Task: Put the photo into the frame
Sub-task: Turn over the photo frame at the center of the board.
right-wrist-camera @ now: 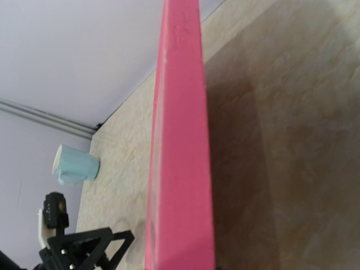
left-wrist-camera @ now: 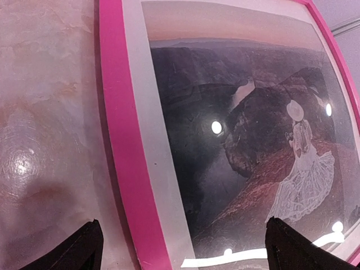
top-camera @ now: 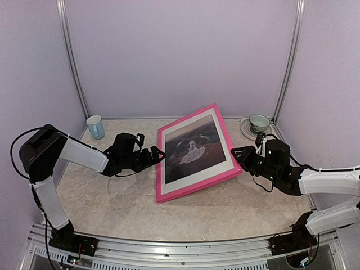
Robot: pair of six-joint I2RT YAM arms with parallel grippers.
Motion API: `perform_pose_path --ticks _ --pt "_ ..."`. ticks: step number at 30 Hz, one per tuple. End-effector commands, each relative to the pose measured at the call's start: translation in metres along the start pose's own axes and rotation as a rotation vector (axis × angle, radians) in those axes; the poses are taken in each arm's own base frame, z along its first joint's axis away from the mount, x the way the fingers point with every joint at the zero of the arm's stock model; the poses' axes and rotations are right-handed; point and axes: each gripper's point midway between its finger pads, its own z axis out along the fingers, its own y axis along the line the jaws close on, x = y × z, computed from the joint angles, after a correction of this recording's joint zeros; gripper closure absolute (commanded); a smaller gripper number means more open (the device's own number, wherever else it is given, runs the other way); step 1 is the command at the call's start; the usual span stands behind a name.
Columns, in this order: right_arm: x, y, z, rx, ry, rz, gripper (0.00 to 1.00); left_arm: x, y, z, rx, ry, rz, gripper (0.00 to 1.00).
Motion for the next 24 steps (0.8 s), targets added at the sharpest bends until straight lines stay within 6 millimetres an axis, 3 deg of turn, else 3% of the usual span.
perform_pose_path --ticks 1,9,24 --pt "0.027 -0.017 0.007 0.015 0.104 -0.084 1.00 0.005 -0.002 0.006 0.043 0.013 -0.017 0.01" --pt "0.051 -0.028 0.016 0.022 0.176 -0.031 1.00 0.003 0.006 -0.002 0.007 -0.021 -0.025 0.01" --pt "0.078 -0.039 0.022 0.046 0.250 0.010 1.00 -0.017 -0.001 -0.015 0.000 -0.081 -0.007 0.01"
